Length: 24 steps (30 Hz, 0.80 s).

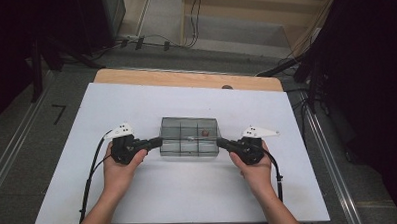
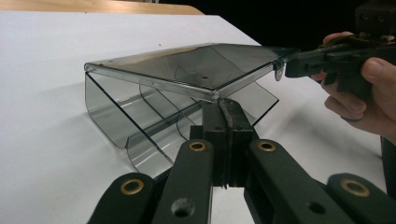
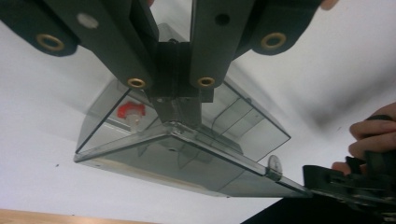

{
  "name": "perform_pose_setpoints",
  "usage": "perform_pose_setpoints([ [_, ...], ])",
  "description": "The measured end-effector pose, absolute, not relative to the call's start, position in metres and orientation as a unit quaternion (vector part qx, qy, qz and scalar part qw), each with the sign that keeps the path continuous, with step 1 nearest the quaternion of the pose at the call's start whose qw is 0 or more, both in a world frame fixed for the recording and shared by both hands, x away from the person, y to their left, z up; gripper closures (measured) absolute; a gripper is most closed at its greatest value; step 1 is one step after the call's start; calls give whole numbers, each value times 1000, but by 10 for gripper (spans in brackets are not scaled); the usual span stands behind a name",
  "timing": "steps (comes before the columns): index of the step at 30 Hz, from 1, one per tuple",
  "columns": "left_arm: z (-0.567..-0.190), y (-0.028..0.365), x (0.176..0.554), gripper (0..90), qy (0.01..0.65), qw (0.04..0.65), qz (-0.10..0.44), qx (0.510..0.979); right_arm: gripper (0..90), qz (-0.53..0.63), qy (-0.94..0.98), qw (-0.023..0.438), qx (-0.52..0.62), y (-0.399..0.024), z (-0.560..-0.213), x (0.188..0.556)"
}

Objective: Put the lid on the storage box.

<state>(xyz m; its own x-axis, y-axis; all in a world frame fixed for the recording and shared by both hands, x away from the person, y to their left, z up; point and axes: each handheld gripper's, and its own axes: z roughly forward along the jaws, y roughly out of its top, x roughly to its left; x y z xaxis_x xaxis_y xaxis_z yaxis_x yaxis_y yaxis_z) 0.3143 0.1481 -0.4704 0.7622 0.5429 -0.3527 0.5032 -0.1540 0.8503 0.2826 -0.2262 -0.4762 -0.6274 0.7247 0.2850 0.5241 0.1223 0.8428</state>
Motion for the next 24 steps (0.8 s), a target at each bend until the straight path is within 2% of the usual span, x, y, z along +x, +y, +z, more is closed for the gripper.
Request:
perform_pose_setpoints([
  [24,-485,145,306,882,359,528,14,769,874,498,751,87,424,-231,-492,275],
])
